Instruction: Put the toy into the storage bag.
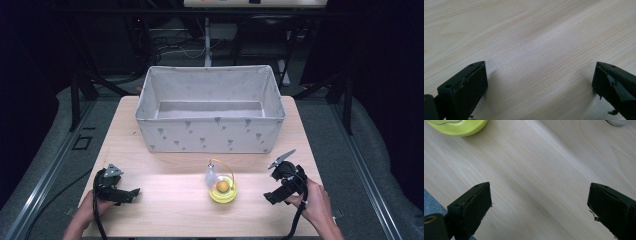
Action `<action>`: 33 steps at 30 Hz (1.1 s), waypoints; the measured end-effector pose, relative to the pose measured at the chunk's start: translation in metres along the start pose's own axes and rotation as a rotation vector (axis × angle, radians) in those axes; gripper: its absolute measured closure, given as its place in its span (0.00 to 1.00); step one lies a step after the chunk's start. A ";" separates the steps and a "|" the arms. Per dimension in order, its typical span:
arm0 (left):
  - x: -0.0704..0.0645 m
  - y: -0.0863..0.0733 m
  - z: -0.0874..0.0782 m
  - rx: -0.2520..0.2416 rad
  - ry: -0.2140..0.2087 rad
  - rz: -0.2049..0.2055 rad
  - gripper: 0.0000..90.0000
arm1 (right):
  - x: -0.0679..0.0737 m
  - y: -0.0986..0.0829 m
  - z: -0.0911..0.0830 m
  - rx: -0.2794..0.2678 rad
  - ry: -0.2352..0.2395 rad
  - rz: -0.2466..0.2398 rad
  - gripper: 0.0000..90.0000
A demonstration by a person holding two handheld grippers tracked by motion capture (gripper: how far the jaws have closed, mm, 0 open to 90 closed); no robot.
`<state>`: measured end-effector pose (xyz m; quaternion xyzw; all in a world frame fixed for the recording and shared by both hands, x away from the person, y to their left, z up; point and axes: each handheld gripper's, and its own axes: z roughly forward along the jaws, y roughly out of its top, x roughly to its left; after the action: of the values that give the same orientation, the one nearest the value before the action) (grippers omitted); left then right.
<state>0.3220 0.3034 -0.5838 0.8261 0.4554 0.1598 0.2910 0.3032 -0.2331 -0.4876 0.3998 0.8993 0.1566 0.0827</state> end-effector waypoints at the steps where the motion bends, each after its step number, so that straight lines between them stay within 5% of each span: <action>1: 0.000 0.000 0.000 0.000 0.000 0.000 0.00 | 0.001 0.001 -0.001 -0.001 -0.004 -0.004 0.06; 33: -0.001 -0.001 -0.001 -0.004 0.005 -0.006 0.00 | 0.041 0.055 -0.036 -0.035 0.054 -0.170 0.05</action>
<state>0.3201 0.3033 -0.5842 0.8237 0.4583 0.1621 0.2919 0.3039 -0.1753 -0.4356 0.3162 0.9291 0.1754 0.0782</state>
